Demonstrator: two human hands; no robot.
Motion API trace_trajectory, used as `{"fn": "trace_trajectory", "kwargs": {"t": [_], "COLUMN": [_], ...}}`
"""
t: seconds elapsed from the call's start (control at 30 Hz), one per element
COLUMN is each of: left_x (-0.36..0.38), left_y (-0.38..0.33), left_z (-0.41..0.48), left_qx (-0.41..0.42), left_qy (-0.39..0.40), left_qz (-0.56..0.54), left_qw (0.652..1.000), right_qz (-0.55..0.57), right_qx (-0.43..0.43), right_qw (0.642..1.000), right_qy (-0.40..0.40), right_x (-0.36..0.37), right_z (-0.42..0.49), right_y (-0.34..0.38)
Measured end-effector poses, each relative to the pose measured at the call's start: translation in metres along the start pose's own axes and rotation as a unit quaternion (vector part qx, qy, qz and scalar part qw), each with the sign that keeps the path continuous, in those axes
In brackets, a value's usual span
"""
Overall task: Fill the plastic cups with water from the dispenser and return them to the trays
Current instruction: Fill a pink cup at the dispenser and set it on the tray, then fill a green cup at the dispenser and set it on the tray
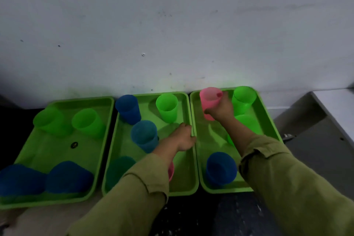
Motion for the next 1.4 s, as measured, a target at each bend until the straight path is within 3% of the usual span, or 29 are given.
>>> {"fn": "trace_trajectory", "kwargs": {"t": [0.33, 0.63, 0.83, 0.97, 1.07, 1.17, 1.27, 1.4], "left_x": [0.002, -0.003, -0.028, -0.052, -0.07, -0.086, -0.095, -0.097], "left_y": [-0.002, -0.007, -0.012, 0.0, 0.014, 0.028, 0.037, 0.042], "left_z": [0.004, -0.01, -0.03, -0.036, -0.037, -0.036, -0.029, -0.018], "left_qx": [-0.017, -0.024, 0.013, 0.007, 0.006, -0.008, -0.021, -0.026], "left_qy": [-0.001, 0.001, -0.046, -0.108, -0.158, -0.216, -0.26, -0.307], "left_qz": [-0.001, -0.014, -0.045, -0.08, -0.088, -0.104, -0.1, -0.054], "left_qw": [1.0, 1.0, 0.998, 0.991, 0.984, 0.971, 0.96, 0.95], "right_qz": [0.115, 0.092, -0.037, -0.043, -0.084, -0.154, -0.284, -0.362], "right_qx": [0.07, 0.081, -0.017, -0.133, -0.206, -0.208, -0.199, -0.192], "right_qw": [0.991, 0.992, 0.996, 0.985, 0.974, 0.965, 0.928, 0.894], "right_qy": [-0.008, -0.015, -0.078, -0.102, -0.047, 0.047, 0.134, 0.183], "right_x": [0.007, 0.002, -0.003, -0.003, 0.005, 0.022, 0.039, 0.053], "right_z": [-0.002, -0.015, -0.031, -0.048, -0.054, -0.054, -0.057, -0.056], "right_y": [-0.007, -0.001, 0.02, 0.043, 0.056, 0.06, 0.055, 0.044]}}
Point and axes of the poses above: each hand's wrist, its own z-axis towards the middle knuckle, its own x-axis out of the palm, y = z × x, the point moved 3 cm from there along z, towards the middle knuckle, and after that the axes turned 2 degrees about x, right-handed, at the moved point
